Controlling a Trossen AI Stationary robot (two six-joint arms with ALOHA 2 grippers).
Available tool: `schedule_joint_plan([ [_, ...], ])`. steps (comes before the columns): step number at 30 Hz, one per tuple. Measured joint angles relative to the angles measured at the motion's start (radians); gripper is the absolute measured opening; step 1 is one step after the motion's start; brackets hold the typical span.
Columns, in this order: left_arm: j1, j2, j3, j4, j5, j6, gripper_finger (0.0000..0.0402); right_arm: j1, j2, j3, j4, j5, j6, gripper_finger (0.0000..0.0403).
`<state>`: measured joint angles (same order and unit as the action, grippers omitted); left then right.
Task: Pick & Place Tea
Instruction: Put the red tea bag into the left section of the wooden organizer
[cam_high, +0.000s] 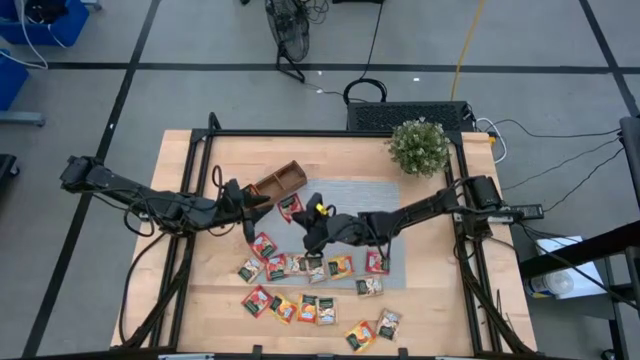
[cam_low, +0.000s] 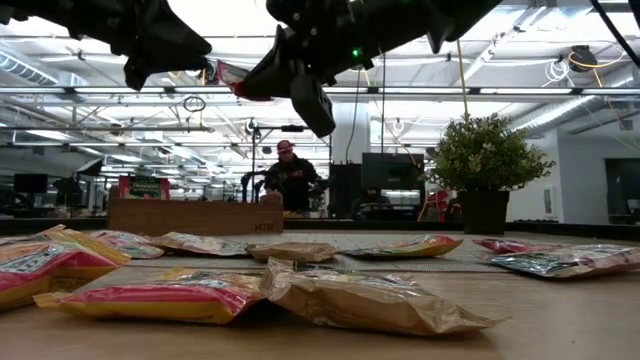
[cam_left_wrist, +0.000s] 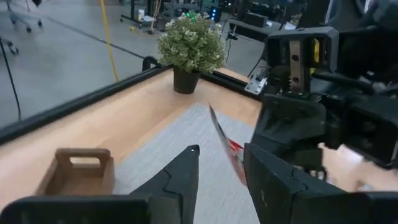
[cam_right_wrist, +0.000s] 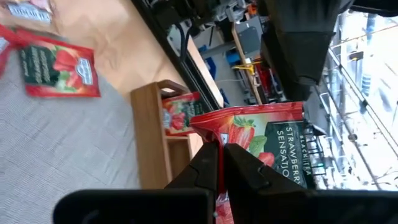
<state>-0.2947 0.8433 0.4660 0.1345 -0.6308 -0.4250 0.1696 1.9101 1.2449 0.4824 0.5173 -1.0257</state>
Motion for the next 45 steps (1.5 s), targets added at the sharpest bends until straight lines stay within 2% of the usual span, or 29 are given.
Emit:
schedule_joint_plan([
  [7,0.062,0.0,0.0,0.002,0.037,-0.116,0.0138,-0.024,0.0,0.0,0.004,-0.057,-0.047,0.0008],
  [12,0.133,0.005,0.0,0.005,0.163,-0.184,0.0186,-0.033,0.0,0.001,0.007,-0.088,-0.053,0.0008],
  [16,0.163,0.032,0.0,0.017,0.188,-0.207,0.0229,-0.038,0.0,0.0,0.01,-0.096,-0.061,0.0008],
  [18,0.17,0.054,0.0,0.05,0.203,-0.206,0.0243,-0.039,0.0,0.001,0.016,-0.105,-0.061,0.0008],
  [22,0.18,0.102,0.001,0.135,0.294,-0.162,0.0258,-0.04,0.0,0.001,0.015,-0.103,-0.064,0.0008],
  [31,0.207,0.166,0.001,0.163,0.315,-0.161,0.0239,-0.04,-0.001,0.001,0.015,-0.102,-0.064,0.0008],
  [45,0.211,0.123,0.001,0.173,0.318,-0.122,0.0183,-0.04,-0.001,0.001,0.004,-0.098,-0.061,0.0008],
])
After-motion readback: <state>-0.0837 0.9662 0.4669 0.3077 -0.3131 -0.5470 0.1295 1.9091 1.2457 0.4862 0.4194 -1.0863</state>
